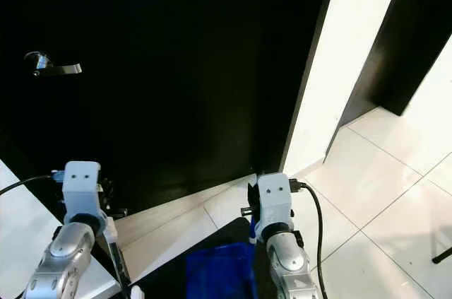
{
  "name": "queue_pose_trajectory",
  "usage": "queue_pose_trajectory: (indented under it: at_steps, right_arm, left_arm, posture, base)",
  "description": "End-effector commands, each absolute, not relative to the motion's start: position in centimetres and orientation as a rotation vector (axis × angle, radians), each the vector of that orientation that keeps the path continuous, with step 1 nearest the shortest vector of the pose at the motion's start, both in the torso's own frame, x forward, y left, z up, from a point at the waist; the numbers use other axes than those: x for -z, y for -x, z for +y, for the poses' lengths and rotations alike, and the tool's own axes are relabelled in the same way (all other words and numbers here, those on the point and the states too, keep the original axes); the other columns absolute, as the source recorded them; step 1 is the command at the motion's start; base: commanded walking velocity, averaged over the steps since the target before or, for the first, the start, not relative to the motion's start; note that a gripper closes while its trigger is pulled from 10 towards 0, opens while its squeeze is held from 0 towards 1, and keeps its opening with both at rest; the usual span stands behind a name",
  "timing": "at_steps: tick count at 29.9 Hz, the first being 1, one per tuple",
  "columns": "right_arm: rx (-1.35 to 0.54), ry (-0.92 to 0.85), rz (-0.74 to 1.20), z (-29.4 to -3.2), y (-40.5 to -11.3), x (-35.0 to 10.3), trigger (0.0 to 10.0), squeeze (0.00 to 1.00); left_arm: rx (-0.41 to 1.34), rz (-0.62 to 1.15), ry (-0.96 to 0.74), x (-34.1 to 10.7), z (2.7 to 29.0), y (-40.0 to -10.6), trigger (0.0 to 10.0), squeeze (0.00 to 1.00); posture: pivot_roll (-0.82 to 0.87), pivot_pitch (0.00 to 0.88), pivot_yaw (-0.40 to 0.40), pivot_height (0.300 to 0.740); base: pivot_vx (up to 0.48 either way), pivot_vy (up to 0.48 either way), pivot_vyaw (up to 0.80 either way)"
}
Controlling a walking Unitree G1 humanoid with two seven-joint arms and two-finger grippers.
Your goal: Sweep floor
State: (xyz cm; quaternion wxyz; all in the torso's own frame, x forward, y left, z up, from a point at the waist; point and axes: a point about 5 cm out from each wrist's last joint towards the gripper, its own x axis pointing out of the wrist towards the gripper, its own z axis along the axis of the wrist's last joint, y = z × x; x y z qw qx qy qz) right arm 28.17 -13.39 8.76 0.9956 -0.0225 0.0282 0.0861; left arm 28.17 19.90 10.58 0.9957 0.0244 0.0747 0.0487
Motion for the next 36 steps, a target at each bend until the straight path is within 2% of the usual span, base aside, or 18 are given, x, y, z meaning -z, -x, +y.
queue_pose_trajectory:
  at_steps: [1,9,10,15,36]
  right_arm:
    - [-0.198,0.023,0.015,-12.8,-28.5,-9.8,10.0,0.00]
    - [-0.139,0.022,0.040,-13.4,-28.6,-9.1,10.0,0.00]
    - [-0.056,0.013,0.065,-14.5,-28.6,-8.4,10.0,0.00]
    - [0.035,-0.001,0.094,-15.7,-28.6,-7.8,10.0,0.00]
    - [0.054,0.021,0.104,-15.5,-28.4,-7.2,10.0,0.00]
  left_arm:
    - [-0.109,0.148,-0.066,-10.7,20.4,-28.0,10.0,0.00]
    - [-0.070,0.145,-0.085,-10.3,19.3,-28.0,10.0,0.00]
    - [-0.059,0.153,-0.078,-10.0,18.7,-27.8,10.0,0.00]
    - [-0.029,0.158,-0.107,-9.8,18.0,-27.7,10.0,0.00]
    - [-0.009,0.170,-0.143,-9.6,17.6,-28.0,10.0,0.00]
  posture:
    - [-0.03,0.050,0.057,0.740]
    - [-0.02,0.047,0.056,0.740]
    - [-0.03,0.050,0.057,0.740]
    - [-0.02,0.056,0.056,0.740]
    - [-0.02,0.057,0.074,0.740]
  base:
    - [0.000,0.000,0.00]
    - [0.000,0.000,0.00]
    - [0.000,0.000,0.00]
    - [0.000,0.000,0.00]
    - [0.000,0.000,0.00]
